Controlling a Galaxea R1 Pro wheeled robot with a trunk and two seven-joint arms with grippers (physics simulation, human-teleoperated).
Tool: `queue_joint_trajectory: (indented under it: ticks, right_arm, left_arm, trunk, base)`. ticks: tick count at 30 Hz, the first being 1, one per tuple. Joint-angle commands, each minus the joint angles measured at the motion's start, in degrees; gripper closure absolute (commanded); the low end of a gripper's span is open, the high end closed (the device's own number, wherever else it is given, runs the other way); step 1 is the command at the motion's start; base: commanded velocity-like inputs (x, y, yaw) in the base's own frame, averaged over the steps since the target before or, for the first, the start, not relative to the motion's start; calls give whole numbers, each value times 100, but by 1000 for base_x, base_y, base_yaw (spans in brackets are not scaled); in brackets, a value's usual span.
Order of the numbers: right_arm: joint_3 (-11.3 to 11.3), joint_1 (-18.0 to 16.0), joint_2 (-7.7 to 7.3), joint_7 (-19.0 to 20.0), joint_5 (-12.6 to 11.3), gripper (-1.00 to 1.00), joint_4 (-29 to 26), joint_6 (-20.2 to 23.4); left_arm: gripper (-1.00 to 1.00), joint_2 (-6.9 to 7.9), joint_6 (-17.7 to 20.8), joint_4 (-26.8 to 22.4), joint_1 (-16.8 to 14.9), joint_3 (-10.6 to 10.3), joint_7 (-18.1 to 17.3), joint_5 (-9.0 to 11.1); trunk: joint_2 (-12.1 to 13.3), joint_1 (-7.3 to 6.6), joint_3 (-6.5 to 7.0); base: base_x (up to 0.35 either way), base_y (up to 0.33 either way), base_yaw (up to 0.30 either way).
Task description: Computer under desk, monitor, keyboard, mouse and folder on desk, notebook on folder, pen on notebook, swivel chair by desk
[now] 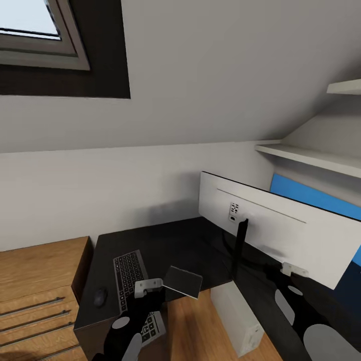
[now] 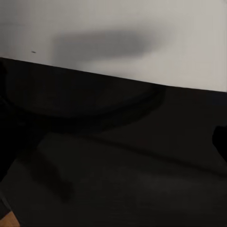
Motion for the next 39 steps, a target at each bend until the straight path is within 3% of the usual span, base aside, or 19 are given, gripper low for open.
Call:
queue_joint_trajectory:
  ticks: [1,4,19,30,39]
  right_arm:
    - [11,-3,2,-6,-60,-100,4,-29]
    - [20,-3,141,2,45,-100,4,-29]
    - [47,6,482,-3,753,-100,33,-309]
    - [40,6,634,-4,1178,-100,49,-404]
    - [40,6,683,-5,1318,-100,69,-604]
  left_arm:
    - [-100,2,12,-6,-3,-9,54,60]
    - [-100,2,12,-6,-3,-13,54,60]
    - [-100,2,12,-6,-3,-18,54,60]
    - [-100,2,12,-6,-3,-18,54,52]
    - [-100,-1,12,-6,-3,-54,54,51]
  trunk:
    - [-6,2,-5]
    - [-6,2,-5]
    - [-6,2,-5]
    - [-6,2,-5]
    - [-6,2,-5]
  base:
    - [0,0,4]
    - [0,0,0]
    - [0,0,0]
    - [0,0,0]
    - [68,0,0]
